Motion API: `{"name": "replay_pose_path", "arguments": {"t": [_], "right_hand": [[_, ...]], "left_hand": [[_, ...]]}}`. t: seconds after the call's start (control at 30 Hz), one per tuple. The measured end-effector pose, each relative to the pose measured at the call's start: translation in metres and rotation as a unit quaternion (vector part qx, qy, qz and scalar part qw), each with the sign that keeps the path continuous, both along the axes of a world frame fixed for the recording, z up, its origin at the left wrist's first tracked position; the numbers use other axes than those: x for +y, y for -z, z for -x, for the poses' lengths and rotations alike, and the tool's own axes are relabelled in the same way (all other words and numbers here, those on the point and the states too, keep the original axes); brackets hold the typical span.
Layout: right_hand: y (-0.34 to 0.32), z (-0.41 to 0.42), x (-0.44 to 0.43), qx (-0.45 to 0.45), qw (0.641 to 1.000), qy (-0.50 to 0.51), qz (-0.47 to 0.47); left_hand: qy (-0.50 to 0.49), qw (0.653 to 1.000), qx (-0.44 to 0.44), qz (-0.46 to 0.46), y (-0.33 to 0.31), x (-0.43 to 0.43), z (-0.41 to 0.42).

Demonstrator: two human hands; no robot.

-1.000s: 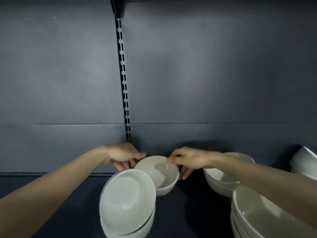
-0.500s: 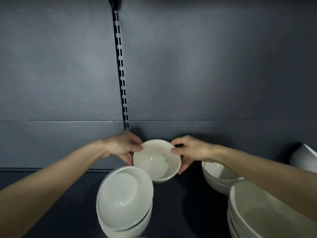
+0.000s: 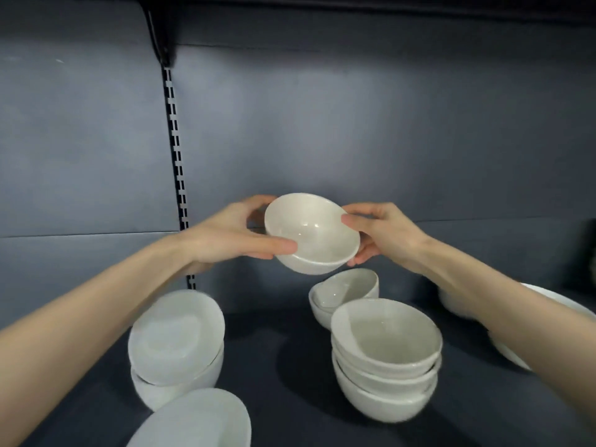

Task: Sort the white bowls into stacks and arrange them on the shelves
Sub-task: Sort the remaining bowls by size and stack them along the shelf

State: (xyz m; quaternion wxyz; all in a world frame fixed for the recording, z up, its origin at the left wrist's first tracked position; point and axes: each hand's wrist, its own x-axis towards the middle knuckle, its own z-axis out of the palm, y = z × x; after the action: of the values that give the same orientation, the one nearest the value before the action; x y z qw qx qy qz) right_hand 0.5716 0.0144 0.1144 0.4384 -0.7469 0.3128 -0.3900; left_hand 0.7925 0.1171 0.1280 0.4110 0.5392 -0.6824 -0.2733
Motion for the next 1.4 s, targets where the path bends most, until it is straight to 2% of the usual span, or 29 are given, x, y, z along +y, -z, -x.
{"name": "replay_pose_path", "arguments": {"t": [0.1, 0.37, 0.67, 0.87, 1.07, 1.27, 1.4], "right_hand": [[0.002, 0.037, 0.009, -0.025, 1.000, 0.016, -0.001], [0.026, 0.112, 0.024, 0.007, 0.999, -0.024, -0.031], [0.054, 0.105, 0.015, 0.085, 0.995, -0.041, -0.020], [0.061, 0.100, 0.013, 0.116, 0.993, -0.035, 0.002], [0.074, 0.106, 0.018, 0.118, 0.993, -0.016, 0.018], [0.098, 0.124, 0.020, 0.144, 0.971, -0.177, -0.077], [0.107, 0.113, 0.018, 0.073, 0.978, -0.181, -0.072]], "left_hand": [[-0.004, 1.000, -0.023, 0.016, 0.009, 0.007, 0.042], [-0.085, 0.995, 0.041, 0.024, 0.053, 0.028, 0.118], [-0.140, 0.987, 0.074, -0.015, 0.093, 0.046, 0.130], [-0.130, 0.983, 0.127, -0.036, 0.113, 0.048, 0.131], [-0.120, 0.985, 0.120, -0.036, 0.114, 0.049, 0.132], [-0.128, 0.983, 0.134, -0.019, 0.143, 0.048, 0.157], [-0.152, 0.976, 0.156, -0.003, 0.151, 0.044, 0.153]]}}
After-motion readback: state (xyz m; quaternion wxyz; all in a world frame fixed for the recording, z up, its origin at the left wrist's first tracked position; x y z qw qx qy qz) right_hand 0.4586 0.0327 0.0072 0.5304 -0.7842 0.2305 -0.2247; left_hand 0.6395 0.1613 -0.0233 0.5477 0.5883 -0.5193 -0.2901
